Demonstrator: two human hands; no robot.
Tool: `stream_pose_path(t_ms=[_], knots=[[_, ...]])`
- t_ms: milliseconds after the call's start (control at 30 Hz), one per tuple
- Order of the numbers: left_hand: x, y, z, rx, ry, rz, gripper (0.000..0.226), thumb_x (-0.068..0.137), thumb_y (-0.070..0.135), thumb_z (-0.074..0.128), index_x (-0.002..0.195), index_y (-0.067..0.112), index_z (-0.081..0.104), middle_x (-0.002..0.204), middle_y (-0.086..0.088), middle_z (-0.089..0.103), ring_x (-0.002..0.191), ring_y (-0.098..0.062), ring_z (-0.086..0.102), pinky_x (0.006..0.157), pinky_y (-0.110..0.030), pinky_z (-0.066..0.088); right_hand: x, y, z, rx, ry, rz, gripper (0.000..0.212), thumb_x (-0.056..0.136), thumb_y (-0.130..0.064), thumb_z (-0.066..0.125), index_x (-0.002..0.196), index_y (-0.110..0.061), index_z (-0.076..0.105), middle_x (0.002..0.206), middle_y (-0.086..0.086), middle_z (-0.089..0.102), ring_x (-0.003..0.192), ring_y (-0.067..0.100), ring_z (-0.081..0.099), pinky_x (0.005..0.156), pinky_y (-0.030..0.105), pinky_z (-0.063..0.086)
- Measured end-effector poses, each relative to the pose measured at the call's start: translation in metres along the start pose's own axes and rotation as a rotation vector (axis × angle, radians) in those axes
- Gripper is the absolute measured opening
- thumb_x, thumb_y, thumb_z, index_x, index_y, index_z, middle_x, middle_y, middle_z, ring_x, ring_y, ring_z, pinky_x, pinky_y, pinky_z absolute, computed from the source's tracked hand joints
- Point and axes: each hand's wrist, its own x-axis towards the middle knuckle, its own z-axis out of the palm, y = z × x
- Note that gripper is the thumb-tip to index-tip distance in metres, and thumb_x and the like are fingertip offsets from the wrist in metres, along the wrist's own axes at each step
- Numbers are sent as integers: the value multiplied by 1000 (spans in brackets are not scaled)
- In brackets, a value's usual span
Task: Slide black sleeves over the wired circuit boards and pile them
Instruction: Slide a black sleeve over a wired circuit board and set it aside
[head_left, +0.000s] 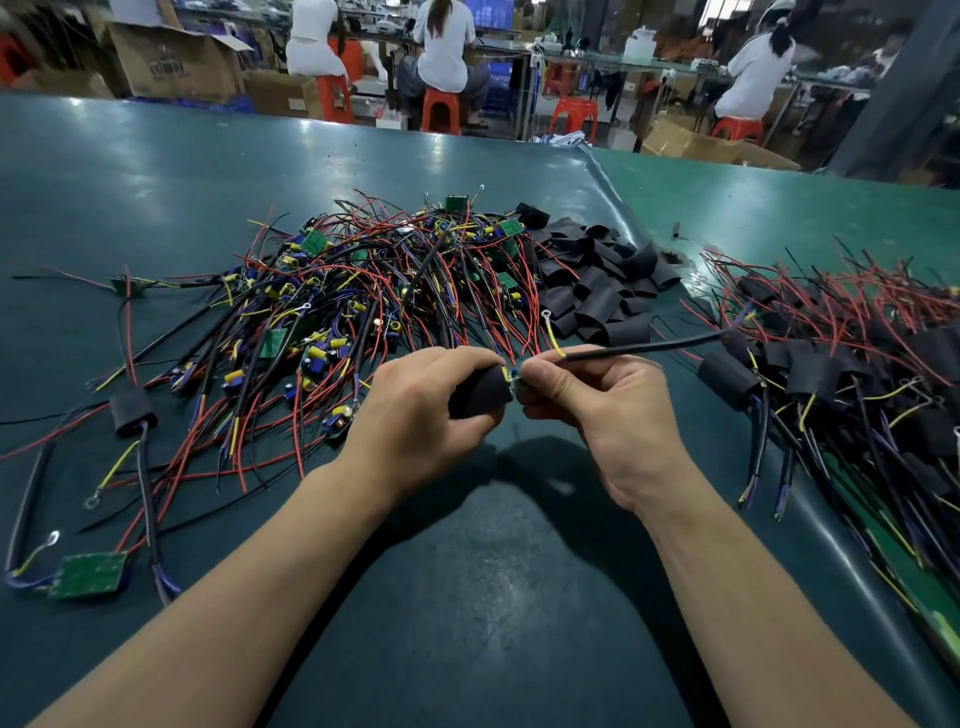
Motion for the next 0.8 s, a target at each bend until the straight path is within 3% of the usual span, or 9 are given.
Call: stream_pose_path(t_ms=[200,333,467,600,667,800], knots=[[1,-1,3,15,-56,-46,22,80,15,77,96,2,72,76,-11,72,67,-31,65,61,-38,52,-3,0,2,-107,-17,-150,7,71,-22,79,76,-19,79,71,5,74,64,14,67,65,20,54],[0,2,3,38,-46,-18,26,81,24,70,96,3,72,76,-12,70,67,-32,63,60,-41,51,-4,3,4,-190,-50,-207,7,73,-25,78,78,-22,77,78,2,74,69,16,68,65,23,54],[-1,2,3,39,-25,-20,27,78,20,69,99,3,73,79,-13,70,69,-32,63,62,-43,52,-4,6,6,-84,-61,-50,18,71,-26,77,83,-13,76,85,1,74,79,12,69,64,22,54],[1,2,2,20,12,-51,37,74,11,78,109,5,71,84,-13,70,76,-32,65,68,-41,53,-3,6,3,2,-91,31,22,74,-27,74,94,-19,76,80,2,72,69,10,65,59,21,53],[1,3,0,-7,15,-59,51,73,12,80,122,7,66,88,-11,70,80,-30,66,73,-38,53,-3,6,3,-49,-121,32,31,73,-31,76,102,-22,72,76,-2,68,62,9,61,55,21,51],[0,3,1,3,-15,15,56,74,19,81,125,5,62,89,-9,69,80,-29,65,74,-32,47,-4,8,1,-309,-106,91,19,69,-41,82,83,-33,72,67,-8,67,58,2,60,48,20,47]])
